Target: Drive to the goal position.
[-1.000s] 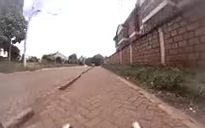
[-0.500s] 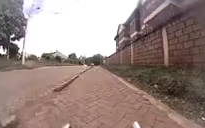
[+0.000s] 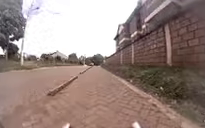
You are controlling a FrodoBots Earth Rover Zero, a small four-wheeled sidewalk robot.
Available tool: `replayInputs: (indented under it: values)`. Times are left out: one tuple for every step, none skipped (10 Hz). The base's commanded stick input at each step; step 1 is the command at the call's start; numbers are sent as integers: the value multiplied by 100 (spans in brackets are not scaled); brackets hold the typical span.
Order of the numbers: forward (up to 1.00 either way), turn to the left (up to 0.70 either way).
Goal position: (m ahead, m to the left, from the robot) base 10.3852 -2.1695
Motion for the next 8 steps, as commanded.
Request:
replayInputs:
  values:
    - [50, 0]
    - [50, 0]
    - [50, 0]
    - [50, 0]
    - [50, 0]
    - [50, 0]
    - [50, 0]
    - [50, 0]
